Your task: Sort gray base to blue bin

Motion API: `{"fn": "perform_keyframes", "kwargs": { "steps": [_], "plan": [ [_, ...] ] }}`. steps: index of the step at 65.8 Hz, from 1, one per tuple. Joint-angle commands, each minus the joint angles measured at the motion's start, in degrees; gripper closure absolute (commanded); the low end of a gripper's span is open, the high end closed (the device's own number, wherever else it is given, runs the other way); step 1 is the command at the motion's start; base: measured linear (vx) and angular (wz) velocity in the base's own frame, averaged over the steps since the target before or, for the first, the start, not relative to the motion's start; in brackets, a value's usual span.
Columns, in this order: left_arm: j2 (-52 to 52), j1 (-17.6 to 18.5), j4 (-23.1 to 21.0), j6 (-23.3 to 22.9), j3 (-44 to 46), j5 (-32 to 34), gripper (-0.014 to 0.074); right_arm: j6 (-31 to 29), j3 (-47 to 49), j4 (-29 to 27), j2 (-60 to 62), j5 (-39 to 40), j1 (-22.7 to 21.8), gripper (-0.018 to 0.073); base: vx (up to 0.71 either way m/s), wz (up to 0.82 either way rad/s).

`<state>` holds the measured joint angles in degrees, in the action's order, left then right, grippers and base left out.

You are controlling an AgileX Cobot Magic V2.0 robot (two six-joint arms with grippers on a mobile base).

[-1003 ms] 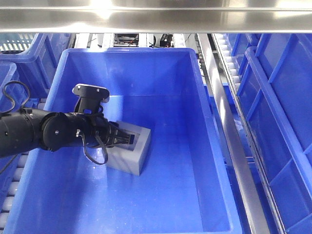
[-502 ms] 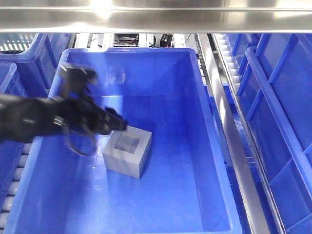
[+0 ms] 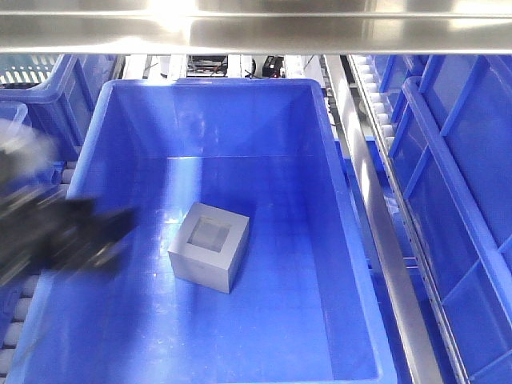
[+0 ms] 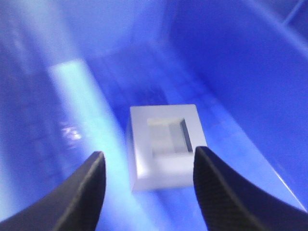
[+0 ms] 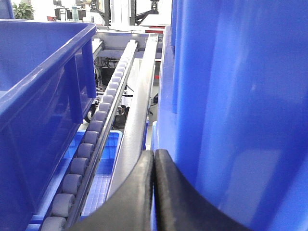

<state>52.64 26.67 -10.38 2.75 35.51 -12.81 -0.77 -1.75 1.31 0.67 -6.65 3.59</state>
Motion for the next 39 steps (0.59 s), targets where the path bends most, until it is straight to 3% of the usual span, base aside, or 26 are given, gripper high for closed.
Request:
{"fn": "perform_keyframes", "kwargs": {
  "steps": [1, 24, 39],
  "plan": [
    [-8.0, 0.4, -0.8, 0.1, -2.2, 5.3, 0.0199, -0.3, -0.8, 0.6, 0.7, 4.4, 0.0, 0.0568, 0.0, 0.0],
    [-37.9, 0.4, -0.7, 0.2, -13.1, 0.5, 0.0199, -0.3, -0.8, 0.6, 0.7, 4.4, 0.0, 0.0568, 0.0, 0.0],
    [-46.2, 0.4, -0.3, 0.2, -15.6, -1.4, 0.0199, -0.3, -0.8, 0.6, 0.7, 4.4, 0.0, 0.0568, 0.0, 0.0]
  ]
}}
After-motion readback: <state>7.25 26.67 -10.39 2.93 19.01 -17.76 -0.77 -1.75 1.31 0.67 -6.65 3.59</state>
